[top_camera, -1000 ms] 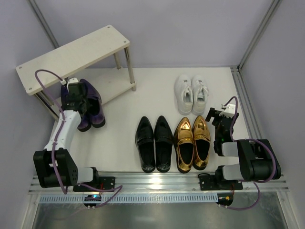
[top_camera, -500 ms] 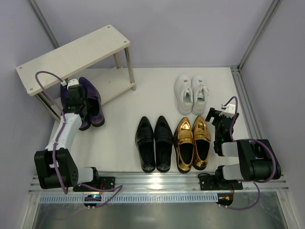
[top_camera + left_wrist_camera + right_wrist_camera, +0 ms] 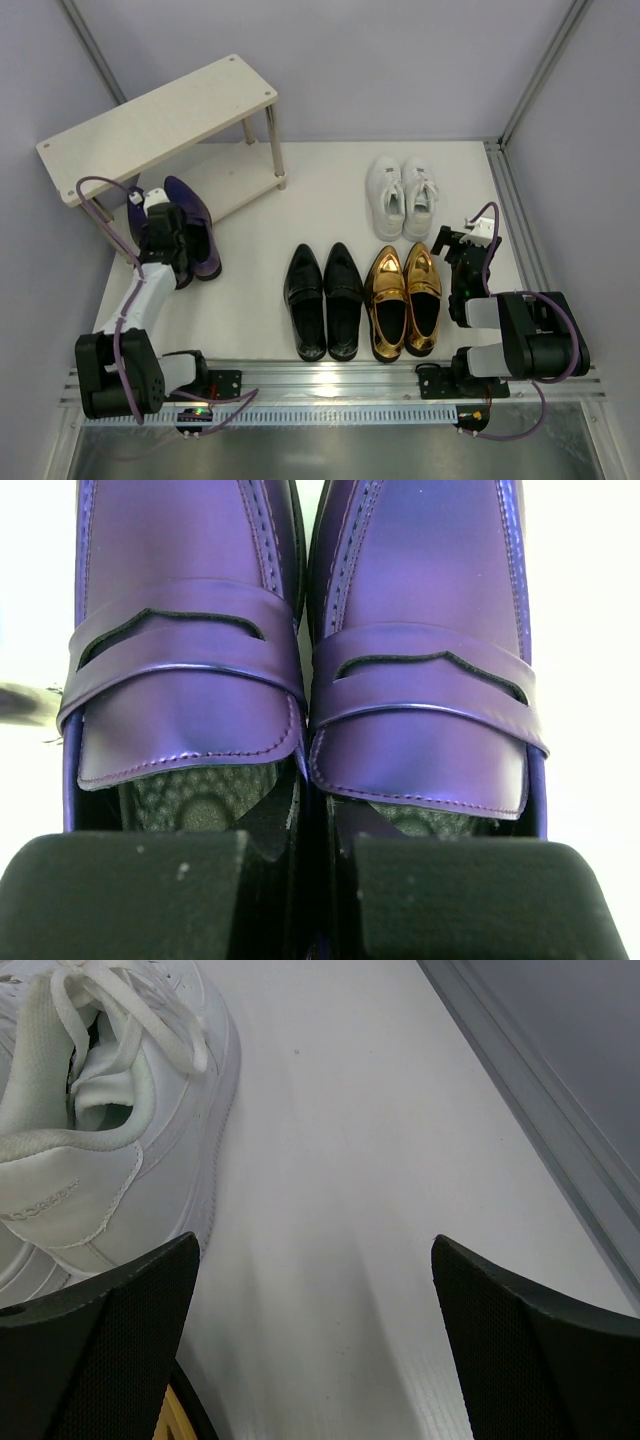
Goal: Place and organize the shoes onto the shoe shelf
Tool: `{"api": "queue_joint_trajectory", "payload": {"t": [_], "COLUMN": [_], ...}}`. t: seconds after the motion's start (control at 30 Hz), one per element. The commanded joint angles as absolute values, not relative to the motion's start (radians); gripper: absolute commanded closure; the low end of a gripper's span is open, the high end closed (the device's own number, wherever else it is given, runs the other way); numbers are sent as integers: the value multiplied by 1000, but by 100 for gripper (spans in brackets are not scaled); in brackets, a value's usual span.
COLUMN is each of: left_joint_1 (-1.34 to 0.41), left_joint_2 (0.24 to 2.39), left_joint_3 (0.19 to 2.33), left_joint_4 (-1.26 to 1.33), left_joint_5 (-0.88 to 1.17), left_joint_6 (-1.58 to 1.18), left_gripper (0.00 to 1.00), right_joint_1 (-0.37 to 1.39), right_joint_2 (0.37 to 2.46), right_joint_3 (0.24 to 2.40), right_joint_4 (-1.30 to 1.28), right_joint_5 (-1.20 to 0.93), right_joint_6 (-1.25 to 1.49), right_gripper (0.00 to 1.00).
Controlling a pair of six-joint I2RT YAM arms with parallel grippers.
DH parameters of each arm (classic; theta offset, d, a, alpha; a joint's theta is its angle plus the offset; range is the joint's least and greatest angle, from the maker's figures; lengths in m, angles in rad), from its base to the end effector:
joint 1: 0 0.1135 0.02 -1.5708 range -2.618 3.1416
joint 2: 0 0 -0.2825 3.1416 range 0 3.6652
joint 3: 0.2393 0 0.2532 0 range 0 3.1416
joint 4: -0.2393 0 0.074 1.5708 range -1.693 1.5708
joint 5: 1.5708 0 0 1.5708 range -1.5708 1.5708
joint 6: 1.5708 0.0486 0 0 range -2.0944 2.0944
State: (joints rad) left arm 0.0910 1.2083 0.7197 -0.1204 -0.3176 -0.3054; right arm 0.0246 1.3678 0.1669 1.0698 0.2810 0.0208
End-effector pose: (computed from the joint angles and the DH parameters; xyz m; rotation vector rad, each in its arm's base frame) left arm 0.2613 0.0391 0.2464 -0.5984 2.0688 0.2219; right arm 0.2279 -0.0079 0.1668 0.2061 1.6884 -0.2051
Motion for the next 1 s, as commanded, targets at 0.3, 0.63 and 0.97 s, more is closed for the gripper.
{"api": "queue_joint_trajectory", "payload": {"t": [0.3, 0.63, 0.97], "left_joint_1": [61, 52, 43], "left_joint_2": [1091, 1061, 1160], "left_joint_3": [658, 690, 733], "left_joint_4": [259, 386, 551], "left_joint_5": [-426, -506, -566], "left_joint_6": [-241, -157, -104], "left_gripper": [100, 100, 100], "right_joint_1": [29, 29, 29], "right_joint_2": [1365, 1365, 1365], "right_joint_3": [184, 184, 186], "right_joint_4": [1152, 1154, 1154], "right_joint_5": [281, 281, 282], "right_joint_6": [20, 20, 20], "right_gripper": [3, 3, 3]}}
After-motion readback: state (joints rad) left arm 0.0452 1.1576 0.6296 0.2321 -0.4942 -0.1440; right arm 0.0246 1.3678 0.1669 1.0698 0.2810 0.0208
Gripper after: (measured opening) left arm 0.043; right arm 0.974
